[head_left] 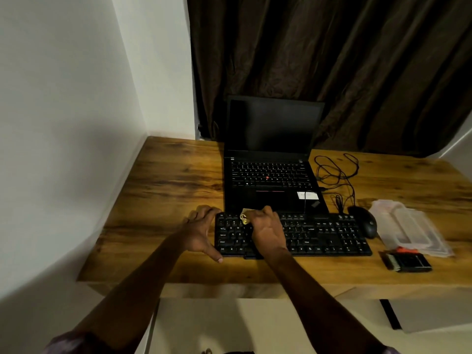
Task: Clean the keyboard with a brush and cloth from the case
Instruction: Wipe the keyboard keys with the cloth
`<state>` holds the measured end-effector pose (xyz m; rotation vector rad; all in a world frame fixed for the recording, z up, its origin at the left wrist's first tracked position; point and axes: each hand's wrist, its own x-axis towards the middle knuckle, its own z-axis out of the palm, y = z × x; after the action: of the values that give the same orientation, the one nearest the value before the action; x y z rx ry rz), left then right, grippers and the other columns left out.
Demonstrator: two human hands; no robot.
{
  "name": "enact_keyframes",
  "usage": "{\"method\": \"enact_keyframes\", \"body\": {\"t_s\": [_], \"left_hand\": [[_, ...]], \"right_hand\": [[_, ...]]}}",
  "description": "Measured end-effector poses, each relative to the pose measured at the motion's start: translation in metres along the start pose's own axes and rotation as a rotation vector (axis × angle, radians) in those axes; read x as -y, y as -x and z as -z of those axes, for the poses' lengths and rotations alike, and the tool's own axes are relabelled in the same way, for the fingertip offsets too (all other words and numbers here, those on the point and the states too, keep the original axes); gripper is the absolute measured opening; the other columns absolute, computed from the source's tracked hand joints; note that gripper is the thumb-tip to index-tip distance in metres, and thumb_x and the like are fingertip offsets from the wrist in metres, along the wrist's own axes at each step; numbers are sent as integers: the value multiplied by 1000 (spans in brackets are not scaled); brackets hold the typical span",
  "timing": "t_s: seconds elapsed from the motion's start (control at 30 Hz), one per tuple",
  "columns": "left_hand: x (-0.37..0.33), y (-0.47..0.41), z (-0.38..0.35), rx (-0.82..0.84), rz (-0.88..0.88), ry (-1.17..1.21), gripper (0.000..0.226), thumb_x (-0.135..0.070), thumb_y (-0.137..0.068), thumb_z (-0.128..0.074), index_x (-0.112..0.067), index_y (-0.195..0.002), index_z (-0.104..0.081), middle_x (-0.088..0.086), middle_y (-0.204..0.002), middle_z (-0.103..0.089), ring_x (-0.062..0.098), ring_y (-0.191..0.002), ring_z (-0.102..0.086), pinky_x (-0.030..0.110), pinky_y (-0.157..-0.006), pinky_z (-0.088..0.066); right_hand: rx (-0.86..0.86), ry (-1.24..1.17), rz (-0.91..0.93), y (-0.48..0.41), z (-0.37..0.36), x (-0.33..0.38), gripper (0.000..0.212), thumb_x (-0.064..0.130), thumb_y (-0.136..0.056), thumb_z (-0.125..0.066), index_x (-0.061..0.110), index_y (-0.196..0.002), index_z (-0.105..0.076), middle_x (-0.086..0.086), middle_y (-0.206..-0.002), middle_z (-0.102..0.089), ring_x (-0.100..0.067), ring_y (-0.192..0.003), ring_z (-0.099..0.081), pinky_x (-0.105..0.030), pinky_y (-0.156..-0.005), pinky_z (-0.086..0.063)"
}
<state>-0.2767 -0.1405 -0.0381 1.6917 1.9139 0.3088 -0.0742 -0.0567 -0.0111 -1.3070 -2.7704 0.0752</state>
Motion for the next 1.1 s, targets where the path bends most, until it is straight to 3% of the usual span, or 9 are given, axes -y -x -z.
{"method": "enact_keyframes", "body": {"t_s": [0.2,0.4,0.6,0.83,0.97,1.1], "left_hand": [[2,-1,-2,-7,13,-13,141,-65,-38,-91,-40,-152,-12,-12,-150,-13,20,-138,-22,45,-111,-24],[3,-4,-2,14,31,-10,143,-65,-37,-90,-39,-153,-11,-13,-151,-12,22,-138,-22,43,-110,-24],[3,-5,-2,14,35,-39,144,-66,-37,-90,-38,-153,-10,-10,-152,-12,23,-139,-20,45,-110,-23],[4,-4,-1,34,35,-44,146,-70,-37,-88,-38,-154,-7,-11,-153,-10,26,-139,-19,48,-113,-22],[4,-5,0,36,31,-39,145,-71,-37,-88,-38,-153,-8,-11,-153,-9,26,-139,-20,48,-113,-23],[4,-5,0,36,29,-40,145,-70,-37,-88,-37,-154,-8,-10,-153,-10,27,-139,-20,48,-112,-23]], "right_hand": [[-66,-68,59,6,-9,15,51,2,-84,-55,25,-129,-58,1,-131,-63,-27,-117,-47,-39,-95,-40],[-8,49,-116,14,-1,-19,56,-1,-88,-55,25,-138,-45,-1,-136,-54,-25,-124,-40,-37,-104,-37],[-21,-24,-23,12,-3,-8,57,-1,-85,-56,24,-136,-52,-2,-134,-60,-28,-124,-43,-38,-102,-37],[-62,78,-211,22,6,-48,59,6,-85,-58,31,-137,-47,2,-133,-58,-24,-122,-42,-38,-100,-37],[-45,72,-136,24,2,-37,58,5,-85,-57,29,-138,-46,1,-138,-54,-25,-130,-37,-44,-106,-29],[-17,55,-144,25,6,-52,57,6,-85,-58,30,-136,-49,3,-139,-54,-22,-131,-38,-39,-105,-28]]}}
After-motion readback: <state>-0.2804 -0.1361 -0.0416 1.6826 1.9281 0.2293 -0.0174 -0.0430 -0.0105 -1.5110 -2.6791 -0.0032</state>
